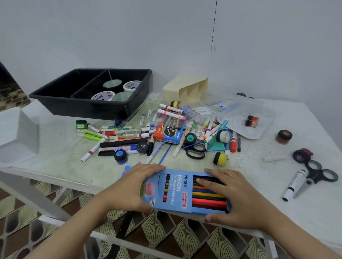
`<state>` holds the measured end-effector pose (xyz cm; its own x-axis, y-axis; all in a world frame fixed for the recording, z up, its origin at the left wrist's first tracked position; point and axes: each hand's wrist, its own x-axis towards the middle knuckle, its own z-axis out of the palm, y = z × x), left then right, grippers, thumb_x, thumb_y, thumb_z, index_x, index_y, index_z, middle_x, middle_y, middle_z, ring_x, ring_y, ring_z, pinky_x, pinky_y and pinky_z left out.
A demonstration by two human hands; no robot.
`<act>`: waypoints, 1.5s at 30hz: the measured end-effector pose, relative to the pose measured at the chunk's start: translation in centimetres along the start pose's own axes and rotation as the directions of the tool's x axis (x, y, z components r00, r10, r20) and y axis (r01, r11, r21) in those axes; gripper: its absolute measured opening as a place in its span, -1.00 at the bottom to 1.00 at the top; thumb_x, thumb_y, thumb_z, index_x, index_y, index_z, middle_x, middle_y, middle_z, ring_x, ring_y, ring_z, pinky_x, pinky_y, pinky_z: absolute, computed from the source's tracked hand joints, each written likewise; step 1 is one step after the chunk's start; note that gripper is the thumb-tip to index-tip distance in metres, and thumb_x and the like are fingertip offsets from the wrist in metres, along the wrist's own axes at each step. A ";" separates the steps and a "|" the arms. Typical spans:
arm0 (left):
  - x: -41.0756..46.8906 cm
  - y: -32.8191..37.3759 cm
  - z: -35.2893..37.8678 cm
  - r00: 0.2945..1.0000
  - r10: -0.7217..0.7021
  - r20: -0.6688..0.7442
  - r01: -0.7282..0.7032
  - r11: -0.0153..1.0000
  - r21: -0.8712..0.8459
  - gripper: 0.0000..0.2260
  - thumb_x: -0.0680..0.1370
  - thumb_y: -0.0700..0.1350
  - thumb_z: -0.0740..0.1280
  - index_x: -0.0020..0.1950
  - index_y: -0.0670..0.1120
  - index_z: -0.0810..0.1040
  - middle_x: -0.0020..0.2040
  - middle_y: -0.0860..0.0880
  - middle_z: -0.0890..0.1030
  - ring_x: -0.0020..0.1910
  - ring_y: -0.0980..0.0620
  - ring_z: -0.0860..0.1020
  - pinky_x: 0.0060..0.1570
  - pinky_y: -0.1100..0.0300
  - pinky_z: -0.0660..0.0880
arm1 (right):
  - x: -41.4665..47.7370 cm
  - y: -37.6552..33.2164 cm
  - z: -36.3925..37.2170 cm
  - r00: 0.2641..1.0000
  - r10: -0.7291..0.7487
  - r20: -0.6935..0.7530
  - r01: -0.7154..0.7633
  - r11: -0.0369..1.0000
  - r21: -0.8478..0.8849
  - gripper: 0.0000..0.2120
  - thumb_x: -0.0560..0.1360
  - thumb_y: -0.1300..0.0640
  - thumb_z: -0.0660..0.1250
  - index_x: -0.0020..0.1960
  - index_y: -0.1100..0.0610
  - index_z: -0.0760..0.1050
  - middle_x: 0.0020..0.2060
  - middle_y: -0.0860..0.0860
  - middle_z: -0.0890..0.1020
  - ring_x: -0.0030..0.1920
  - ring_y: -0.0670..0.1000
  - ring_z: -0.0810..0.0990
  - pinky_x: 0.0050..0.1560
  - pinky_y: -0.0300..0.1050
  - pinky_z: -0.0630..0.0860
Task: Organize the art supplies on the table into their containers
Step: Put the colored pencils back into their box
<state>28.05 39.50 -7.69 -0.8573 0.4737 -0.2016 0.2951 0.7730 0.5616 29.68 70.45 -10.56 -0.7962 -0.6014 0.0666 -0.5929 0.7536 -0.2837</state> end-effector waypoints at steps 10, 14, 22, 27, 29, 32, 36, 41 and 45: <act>1.1 -0.3 -0.2 0.999 -0.020 0.031 0.021 1.000 -0.023 -0.17 0.18 0.10 0.39 0.36 0.31 0.07 0.33 0.35 0.17 0.39 0.27 0.12 0.48 0.05 0.02 | -2.7 0.9 -1.2 0.954 0.219 -0.205 -0.124 0.911 0.393 -0.69 0.41 -0.12 0.12 0.16 -0.31 0.27 0.34 -0.34 0.28 0.38 -0.33 0.19 0.31 -0.28 0.26; 1.5 0.2 -0.4 0.999 -0.023 0.047 0.023 1.000 0.007 -0.18 0.22 0.01 0.38 0.38 0.27 0.03 0.31 0.38 0.09 0.39 0.31 0.02 0.47 0.10 -0.11 | -3.2 1.8 -0.9 0.976 0.171 -0.135 -0.126 0.949 0.290 -0.65 0.39 -0.21 0.21 0.17 -0.27 0.36 0.36 -0.36 0.22 0.38 -0.33 0.19 0.32 -0.32 0.24; 1.6 -0.2 0.0 0.998 -0.062 -0.011 0.062 0.998 0.005 -0.13 0.15 0.20 0.45 0.37 0.33 0.09 0.37 0.29 0.19 0.38 0.22 0.13 0.43 0.08 0.12 | -2.7 2.6 -2.2 0.986 0.167 0.017 -0.166 0.955 0.245 -0.38 0.23 -0.47 0.31 0.26 -0.40 0.34 0.38 -0.34 0.15 0.39 -0.31 0.07 0.34 -0.38 -0.02; 1.6 0.0 0.2 0.997 -0.056 -0.053 0.054 0.998 -0.038 -0.12 0.10 0.22 0.44 0.37 0.31 0.17 0.26 0.41 0.19 0.33 0.23 0.19 0.38 0.11 0.20 | -2.4 2.8 -2.4 0.985 0.167 0.050 -0.174 0.950 0.260 -0.37 0.15 -0.51 0.32 0.20 -0.47 0.33 0.39 -0.33 0.17 0.38 -0.33 0.10 0.29 -0.49 -0.08; 1.7 0.4 0.3 0.997 -0.049 -0.054 0.047 0.998 -0.042 -0.10 0.10 0.21 0.44 0.41 0.26 0.19 0.25 0.42 0.19 0.32 0.23 0.20 0.37 0.13 0.20 | -2.1 2.6 -2.3 0.985 0.167 0.047 -0.174 0.952 0.252 -0.38 0.13 -0.54 0.28 0.18 -0.49 0.30 0.39 -0.31 0.17 0.35 -0.34 0.10 0.24 -0.56 -0.14; 2.0 1.0 0.6 0.998 -0.036 -0.047 0.035 0.999 -0.033 -0.09 0.11 0.21 0.45 0.43 0.22 0.19 0.29 0.33 0.24 0.31 0.26 0.18 0.37 0.16 0.19 | -1.5 2.0 -2.2 0.987 0.153 0.051 -0.160 0.962 0.222 -0.31 0.11 -0.61 0.17 0.21 -0.47 0.25 0.35 -0.32 0.12 0.31 -0.36 0.06 0.19 -0.61 -0.22; 2.3 1.5 1.1 0.999 -0.015 -0.040 0.014 0.999 -0.029 -0.09 0.11 0.23 0.44 0.43 0.21 0.20 0.28 0.33 0.24 0.33 0.24 0.19 0.37 0.14 0.20 | -0.7 1.0 -1.8 0.993 0.111 0.029 -0.114 0.971 0.210 -0.29 0.18 -0.55 0.20 0.29 -0.35 0.33 0.34 -0.26 0.15 0.30 -0.35 0.07 0.21 -0.58 -0.19; 2.4 1.8 1.4 0.999 0.006 -0.049 -0.007 1.000 -0.029 -0.09 0.10 0.25 0.43 0.42 0.22 0.20 0.26 0.40 0.21 0.33 0.26 0.19 0.37 0.14 0.21 | -0.2 0.0 -1.3 0.993 0.107 0.044 -0.114 0.975 0.190 -0.29 0.21 -0.50 0.22 0.33 -0.34 0.28 0.37 -0.25 0.09 0.34 -0.33 0.02 0.23 -0.53 -0.22; 2.4 1.7 1.4 0.999 0.002 -0.048 -0.004 0.999 -0.041 -0.10 0.10 0.25 0.44 0.41 0.24 0.20 0.27 0.41 0.20 0.34 0.25 0.19 0.38 0.12 0.21 | -0.6 -0.1 -1.0 0.988 0.155 0.026 -0.157 0.972 0.173 -0.12 0.21 -0.53 0.21 0.45 -0.23 0.12 0.41 -0.29 0.05 0.39 -0.33 -0.04 0.25 -0.55 -0.26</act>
<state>27.09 42.52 -8.33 -0.8761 0.4543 -0.1616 0.2810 0.7534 0.5945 30.10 71.05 -9.62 -0.8752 -0.4837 -0.0026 -0.4305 0.7815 -0.4516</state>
